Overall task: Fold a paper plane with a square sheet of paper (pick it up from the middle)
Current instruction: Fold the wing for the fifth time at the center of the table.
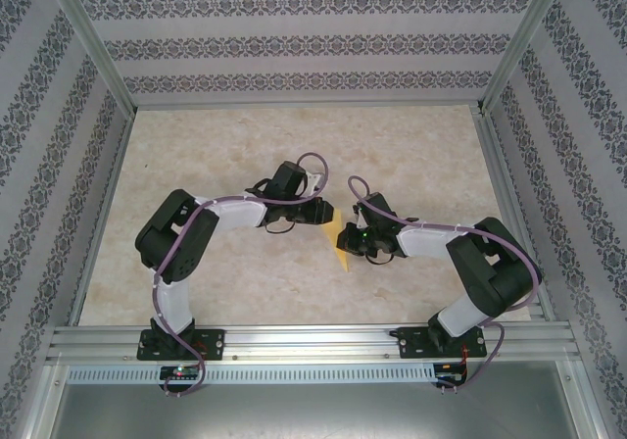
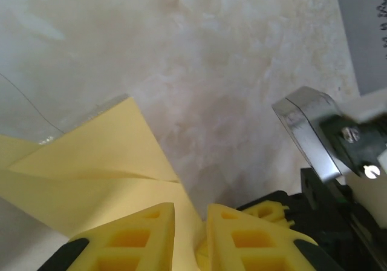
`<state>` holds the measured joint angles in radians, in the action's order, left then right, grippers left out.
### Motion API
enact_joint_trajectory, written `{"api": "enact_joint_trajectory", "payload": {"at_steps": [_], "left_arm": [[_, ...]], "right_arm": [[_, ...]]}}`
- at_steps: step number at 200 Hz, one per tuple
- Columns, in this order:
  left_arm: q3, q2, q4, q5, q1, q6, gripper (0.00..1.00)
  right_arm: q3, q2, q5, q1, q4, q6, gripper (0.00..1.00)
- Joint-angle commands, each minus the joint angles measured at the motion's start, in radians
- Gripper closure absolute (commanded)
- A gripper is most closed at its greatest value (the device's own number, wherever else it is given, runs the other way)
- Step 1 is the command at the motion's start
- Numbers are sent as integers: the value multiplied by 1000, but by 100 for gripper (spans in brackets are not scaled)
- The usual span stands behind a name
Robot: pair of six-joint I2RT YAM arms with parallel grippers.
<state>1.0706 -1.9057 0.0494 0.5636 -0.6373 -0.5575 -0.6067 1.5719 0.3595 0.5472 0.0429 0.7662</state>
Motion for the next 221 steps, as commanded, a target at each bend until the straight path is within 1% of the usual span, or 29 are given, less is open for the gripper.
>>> {"api": "enact_joint_trajectory", "payload": {"at_steps": [1,38,77,99,133,151,171,182,221], "left_arm": [[-43,6,83,45,-17,-13,79],[-60,-33,66,40,-43,-13,83],[-43,-74,42,27,-57,-10,85],[-12,-98,-24,-23,-58,-4,87],[36,-126,-159,-140,-57,9,89],[65,-135,-207,-171,-46,26,89],[100,-137,-231,-171,-30,45,89],[122,-142,-246,-170,-20,58,88],[206,-188,-291,-165,22,86,87]], "right_arm": [[27,37,-65,-10,44,25,94],[24,56,-89,-12,78,37,96],[25,73,-85,-10,81,32,96],[21,82,-89,-10,100,11,96],[21,92,-109,-8,169,-49,96],[25,107,-119,-1,223,-95,96],[36,124,-127,-1,263,-132,96],[43,134,-107,7,249,-134,96],[42,143,-119,19,260,-126,95]]}}
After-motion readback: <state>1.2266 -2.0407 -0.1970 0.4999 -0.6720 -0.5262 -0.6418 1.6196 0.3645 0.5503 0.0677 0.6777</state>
